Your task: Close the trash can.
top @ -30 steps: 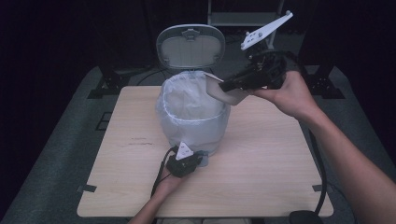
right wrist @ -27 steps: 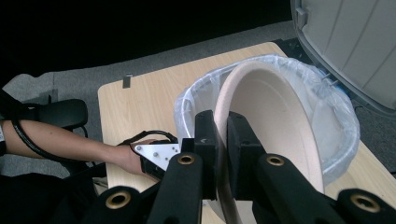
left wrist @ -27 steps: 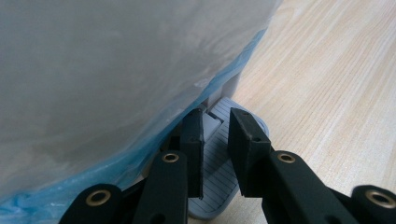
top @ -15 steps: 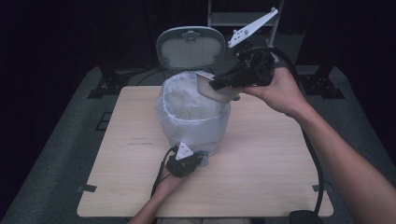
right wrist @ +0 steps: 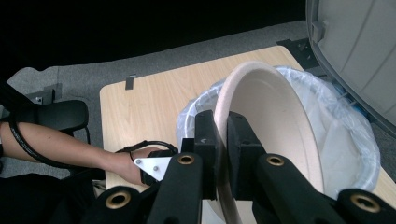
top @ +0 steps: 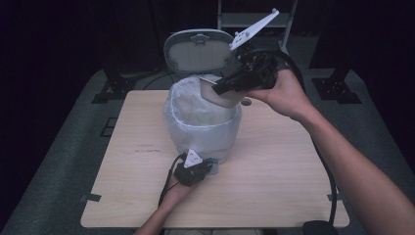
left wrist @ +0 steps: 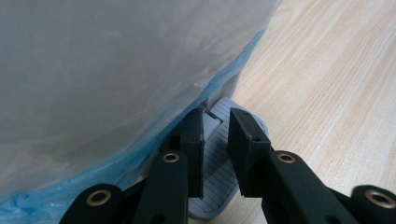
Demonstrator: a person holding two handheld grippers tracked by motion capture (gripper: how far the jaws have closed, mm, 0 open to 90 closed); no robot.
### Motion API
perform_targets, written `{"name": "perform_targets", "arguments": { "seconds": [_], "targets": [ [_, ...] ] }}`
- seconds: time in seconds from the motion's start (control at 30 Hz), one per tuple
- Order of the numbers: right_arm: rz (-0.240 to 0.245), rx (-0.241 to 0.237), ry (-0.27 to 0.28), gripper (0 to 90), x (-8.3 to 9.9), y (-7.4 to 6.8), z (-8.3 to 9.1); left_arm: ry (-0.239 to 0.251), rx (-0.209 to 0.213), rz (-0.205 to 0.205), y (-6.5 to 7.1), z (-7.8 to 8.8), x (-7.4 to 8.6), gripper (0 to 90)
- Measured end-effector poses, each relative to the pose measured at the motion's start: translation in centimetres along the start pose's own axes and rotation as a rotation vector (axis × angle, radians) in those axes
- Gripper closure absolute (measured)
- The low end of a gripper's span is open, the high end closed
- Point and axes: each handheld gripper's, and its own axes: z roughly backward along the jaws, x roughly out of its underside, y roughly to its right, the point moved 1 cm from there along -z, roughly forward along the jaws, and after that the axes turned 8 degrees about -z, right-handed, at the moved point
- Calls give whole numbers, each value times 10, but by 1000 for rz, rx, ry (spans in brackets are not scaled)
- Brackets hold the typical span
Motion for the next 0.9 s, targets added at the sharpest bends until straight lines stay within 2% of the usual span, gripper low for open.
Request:
{"name": "perform_targets", "arguments": {
  "seconds": [0.4,0.9],
  "targets": [
    [24,-13,-11,833,-8,-1,-17,1,-2,4,0,0,0,769],
    [19,-12,-23,833,-12,5,-32,5,-3,14,-1,-1,0,769]
  ]
}}
